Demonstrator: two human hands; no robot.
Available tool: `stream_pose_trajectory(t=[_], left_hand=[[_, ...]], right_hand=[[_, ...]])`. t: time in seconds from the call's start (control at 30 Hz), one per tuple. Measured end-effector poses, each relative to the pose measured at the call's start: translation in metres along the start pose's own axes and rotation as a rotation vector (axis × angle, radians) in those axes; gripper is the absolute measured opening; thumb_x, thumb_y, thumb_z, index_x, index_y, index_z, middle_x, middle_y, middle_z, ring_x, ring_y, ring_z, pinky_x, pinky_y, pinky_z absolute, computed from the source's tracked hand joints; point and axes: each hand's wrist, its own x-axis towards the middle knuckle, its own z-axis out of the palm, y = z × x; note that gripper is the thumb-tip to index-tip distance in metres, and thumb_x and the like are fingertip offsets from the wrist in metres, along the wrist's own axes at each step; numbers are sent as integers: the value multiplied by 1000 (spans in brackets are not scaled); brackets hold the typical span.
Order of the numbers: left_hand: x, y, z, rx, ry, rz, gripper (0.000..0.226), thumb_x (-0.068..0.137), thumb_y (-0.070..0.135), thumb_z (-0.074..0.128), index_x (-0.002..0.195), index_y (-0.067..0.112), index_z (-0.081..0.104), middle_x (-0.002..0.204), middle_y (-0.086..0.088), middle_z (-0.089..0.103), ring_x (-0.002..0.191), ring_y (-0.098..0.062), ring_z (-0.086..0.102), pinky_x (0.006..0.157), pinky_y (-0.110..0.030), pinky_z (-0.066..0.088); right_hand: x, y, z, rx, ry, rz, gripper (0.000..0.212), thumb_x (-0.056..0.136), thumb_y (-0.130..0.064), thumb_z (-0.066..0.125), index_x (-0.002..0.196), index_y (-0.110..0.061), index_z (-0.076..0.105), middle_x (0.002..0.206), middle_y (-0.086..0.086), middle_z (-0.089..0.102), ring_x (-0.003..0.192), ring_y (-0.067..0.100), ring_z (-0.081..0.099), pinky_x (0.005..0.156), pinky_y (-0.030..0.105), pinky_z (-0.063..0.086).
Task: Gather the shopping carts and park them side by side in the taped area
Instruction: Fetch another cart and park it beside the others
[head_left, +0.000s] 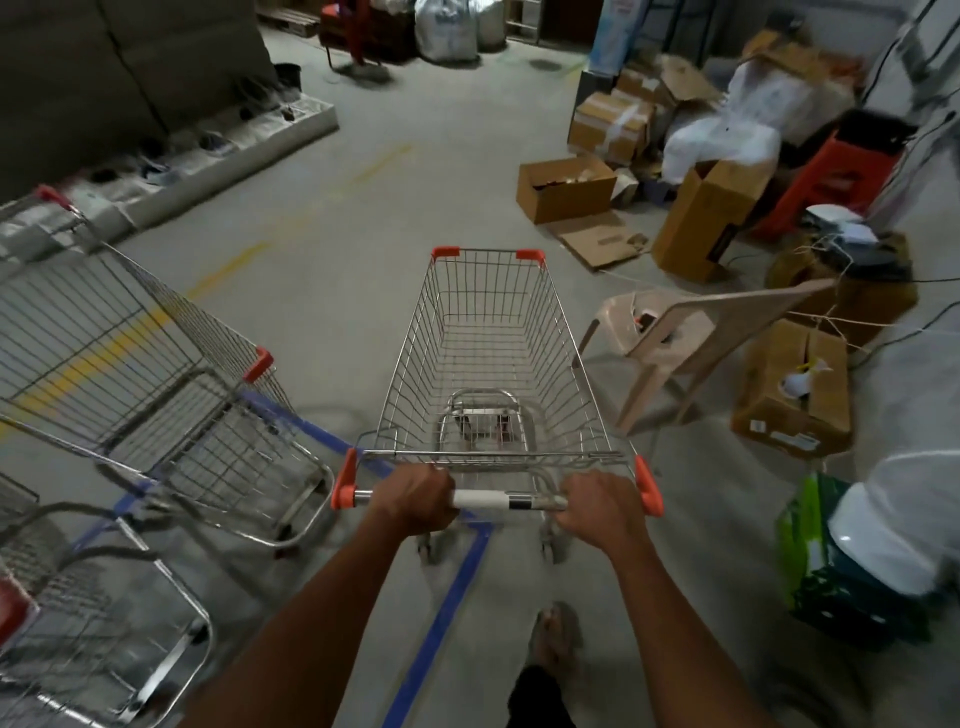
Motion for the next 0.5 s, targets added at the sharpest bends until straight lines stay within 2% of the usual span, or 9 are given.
stream_pose_trajectory(t=[0.07,0.17,0.27,0.37,0.5], left_hand=[[29,-13,-8,2,16,-24,36,88,48,57,105,19,72,89,-3,73,78,-22,71,72,-36,61],[74,-34,-26,-24,43,-72,33,90,47,59,105,21,71,90,-3,73,79,-22,71,72,-36,60],[119,-56,-48,-33,83,-140,32,90,47,59,105,22,72,89,-1,73,78,-21,71,65,-31,54],[161,-78,-70,-72,74,-220,30,92,46,60,107,24,72,92,1,72,80,-17,69,63,-28,45],[213,-106,-96,-116,61,-312,28,92,45,61,106,24,72,94,2,72,80,-15,68,68,-29,52]], right_hand=[[41,9,-7,-34,29,-29,22,87,-49,61,97,-31,70,78,-5,64,66,18,61,61,28,44],[111,21,-16,-99,4,-71,26,88,-55,59,81,-30,61,70,-9,55,60,13,50,54,25,33],[184,32,-26,-106,15,-123,35,85,-61,57,84,-28,66,74,-7,58,65,17,58,61,27,43],[256,37,-39,-84,2,-164,33,84,-61,59,84,-29,67,76,-5,65,70,19,66,63,28,46],[345,43,-56,-77,-23,-252,31,85,-59,60,83,-28,67,73,-7,64,66,16,62,63,28,47]])
